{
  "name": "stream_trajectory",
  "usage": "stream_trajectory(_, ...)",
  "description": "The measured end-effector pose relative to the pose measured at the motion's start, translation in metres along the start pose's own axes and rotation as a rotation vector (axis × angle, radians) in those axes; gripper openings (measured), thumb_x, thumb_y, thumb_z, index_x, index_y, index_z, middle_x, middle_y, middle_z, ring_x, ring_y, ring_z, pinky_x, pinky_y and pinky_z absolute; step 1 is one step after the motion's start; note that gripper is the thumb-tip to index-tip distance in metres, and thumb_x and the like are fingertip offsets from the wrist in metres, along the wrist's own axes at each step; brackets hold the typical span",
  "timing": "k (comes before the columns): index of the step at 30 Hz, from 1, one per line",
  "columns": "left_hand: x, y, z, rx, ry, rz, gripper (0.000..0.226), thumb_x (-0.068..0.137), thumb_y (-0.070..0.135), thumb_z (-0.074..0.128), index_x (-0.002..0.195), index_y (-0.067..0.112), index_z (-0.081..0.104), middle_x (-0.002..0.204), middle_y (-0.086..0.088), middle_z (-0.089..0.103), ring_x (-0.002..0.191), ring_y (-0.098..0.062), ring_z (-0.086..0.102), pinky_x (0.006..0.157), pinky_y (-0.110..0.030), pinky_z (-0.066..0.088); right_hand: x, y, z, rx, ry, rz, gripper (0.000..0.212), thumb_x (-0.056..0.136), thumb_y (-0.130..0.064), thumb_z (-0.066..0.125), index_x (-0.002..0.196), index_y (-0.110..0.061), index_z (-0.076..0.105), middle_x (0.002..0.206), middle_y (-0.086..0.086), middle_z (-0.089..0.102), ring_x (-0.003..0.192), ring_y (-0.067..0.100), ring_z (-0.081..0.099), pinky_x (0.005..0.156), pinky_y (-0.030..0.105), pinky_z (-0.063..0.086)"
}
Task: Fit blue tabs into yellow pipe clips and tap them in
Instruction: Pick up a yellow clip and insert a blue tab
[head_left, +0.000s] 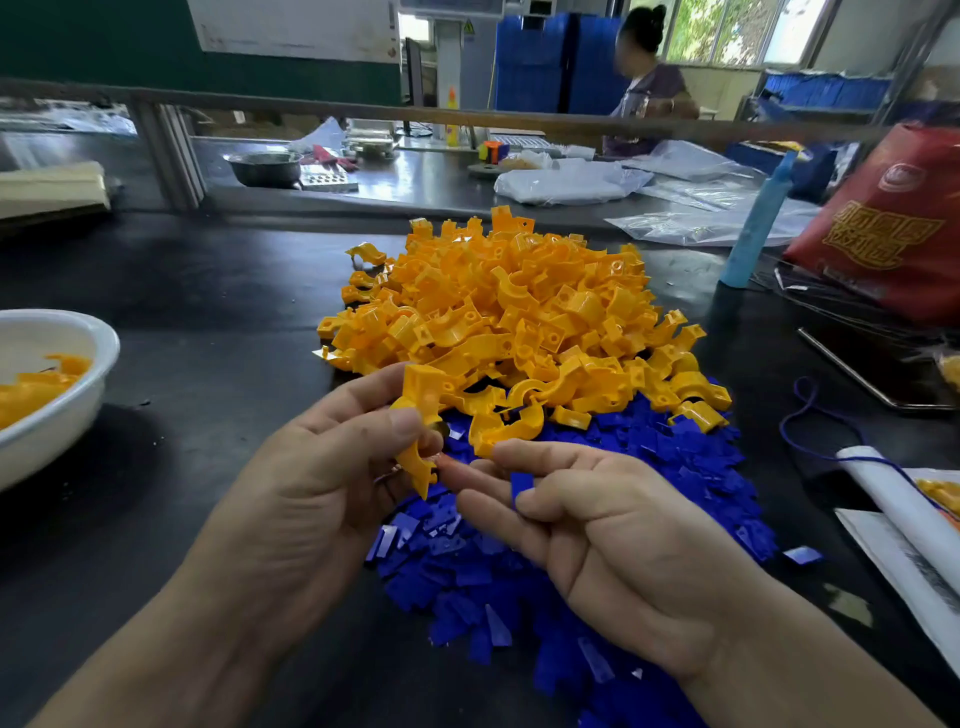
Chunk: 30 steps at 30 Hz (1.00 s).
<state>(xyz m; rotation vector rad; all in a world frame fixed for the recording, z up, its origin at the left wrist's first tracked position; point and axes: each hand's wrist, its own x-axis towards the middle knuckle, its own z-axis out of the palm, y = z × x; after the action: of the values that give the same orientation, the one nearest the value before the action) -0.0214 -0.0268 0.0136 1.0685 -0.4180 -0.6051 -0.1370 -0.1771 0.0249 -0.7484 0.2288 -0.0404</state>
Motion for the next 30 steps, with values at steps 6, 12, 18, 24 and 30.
stream_trajectory(6, -0.001, 0.0, 0.002, -0.025, -0.001, 0.052, 0.069, 0.027, 0.031, 0.099, 0.091, 0.016, 0.078, 0.083, -0.011, 0.073, 0.08, -0.026, 0.073, 0.063, -0.029, 0.058, -0.002, -0.002, -0.004, -0.24, 0.074, -0.112, 0.031, 0.086, 0.023, 0.04, 0.094, 0.011, 0.067, 0.101, 0.024, 0.07, 0.097, 0.033, 0.069, 0.075, 0.033, 0.059)
stream_trajectory(12, -0.004, -0.007, 0.006, 0.207, 0.048, -0.02, 0.052, 0.042, 0.018, 0.09, 0.089, 0.018, 0.068, 0.081, -0.009, 0.074, 0.072, -0.023, 0.073, 0.059, -0.025, 0.057, -0.007, 0.0, -0.005, -0.956, 0.239, -0.367, 0.037, 0.091, -0.004, 0.055, 0.088, -0.035, 0.075, 0.091, -0.012, 0.071, 0.087, 0.008, 0.069, 0.078, 0.023, 0.056)
stream_trajectory(18, -0.008, -0.011, 0.009, 0.432, 0.012, 0.019, 0.039, 0.048, 0.042, 0.083, 0.083, 0.038, 0.069, 0.083, -0.004, 0.074, 0.071, -0.013, 0.071, 0.059, -0.018, 0.054, -0.005, -0.007, -0.01, -0.877, 0.214, -0.361, 0.018, 0.089, -0.012, 0.061, 0.098, -0.023, 0.072, 0.086, 0.001, 0.073, 0.067, 0.007, 0.063, 0.061, 0.019, 0.054)
stream_trajectory(24, -0.01, -0.014, 0.012, 0.515, -0.02, -0.007, 0.046, 0.05, 0.047, 0.077, 0.093, 0.033, 0.068, 0.084, -0.001, 0.075, 0.074, -0.013, 0.072, 0.059, -0.018, 0.056, -0.003, -0.003, -0.011, -0.845, 0.147, -0.404, 0.015, 0.095, -0.014, 0.054, 0.097, -0.019, 0.068, 0.081, 0.006, 0.072, 0.063, 0.014, 0.062, 0.056, 0.024, 0.054)
stream_trajectory(30, -0.009, -0.015, 0.013, 0.526, -0.029, -0.04, 0.054, 0.052, 0.044, 0.076, 0.101, 0.027, 0.066, 0.084, 0.0, 0.075, 0.075, -0.014, 0.072, 0.058, -0.022, 0.058, -0.002, -0.003, -0.013, -1.018, 0.154, -0.478, 0.018, 0.096, -0.016, 0.052, 0.108, -0.029, 0.055, 0.078, 0.001, 0.071, 0.06, 0.013, 0.064, 0.054, 0.022, 0.052)
